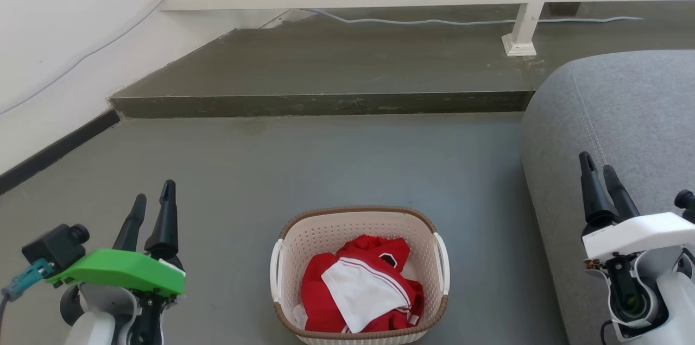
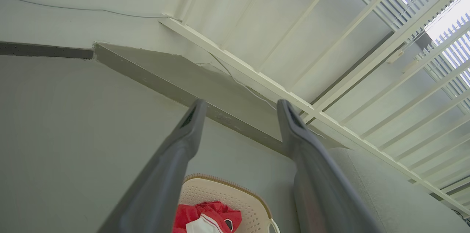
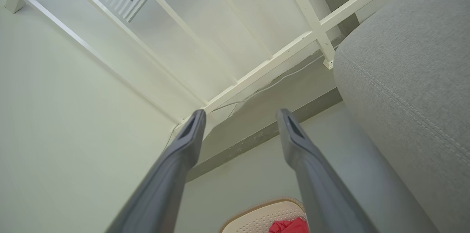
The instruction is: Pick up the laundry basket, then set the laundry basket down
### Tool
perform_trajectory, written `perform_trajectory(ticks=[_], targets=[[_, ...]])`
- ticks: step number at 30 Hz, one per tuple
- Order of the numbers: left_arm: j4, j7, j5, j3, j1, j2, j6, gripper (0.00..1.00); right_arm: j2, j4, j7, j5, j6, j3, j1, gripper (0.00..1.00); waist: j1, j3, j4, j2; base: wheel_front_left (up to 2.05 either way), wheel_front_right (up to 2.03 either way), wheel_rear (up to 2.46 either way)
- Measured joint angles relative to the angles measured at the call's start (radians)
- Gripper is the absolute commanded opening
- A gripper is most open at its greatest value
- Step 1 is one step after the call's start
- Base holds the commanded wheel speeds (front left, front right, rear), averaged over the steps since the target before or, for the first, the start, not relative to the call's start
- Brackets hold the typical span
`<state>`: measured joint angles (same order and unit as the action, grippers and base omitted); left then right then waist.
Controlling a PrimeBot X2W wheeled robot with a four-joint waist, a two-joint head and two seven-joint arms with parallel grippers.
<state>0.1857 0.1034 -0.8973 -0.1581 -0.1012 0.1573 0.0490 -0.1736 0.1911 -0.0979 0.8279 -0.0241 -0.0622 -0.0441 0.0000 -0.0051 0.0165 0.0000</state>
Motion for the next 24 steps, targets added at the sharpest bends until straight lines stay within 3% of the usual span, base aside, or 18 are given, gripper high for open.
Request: perform_trajectory(ticks=[24], targets=[[-0.001,0.075,0.332,-0.089,0.0,0.004,-0.069,1.0,-0.008,0.004,-0.074,-0.354,0.069,-0.1,0.012,1.0,0.0,-0.001,0.004,0.0,0.0,0.0,0.0]])
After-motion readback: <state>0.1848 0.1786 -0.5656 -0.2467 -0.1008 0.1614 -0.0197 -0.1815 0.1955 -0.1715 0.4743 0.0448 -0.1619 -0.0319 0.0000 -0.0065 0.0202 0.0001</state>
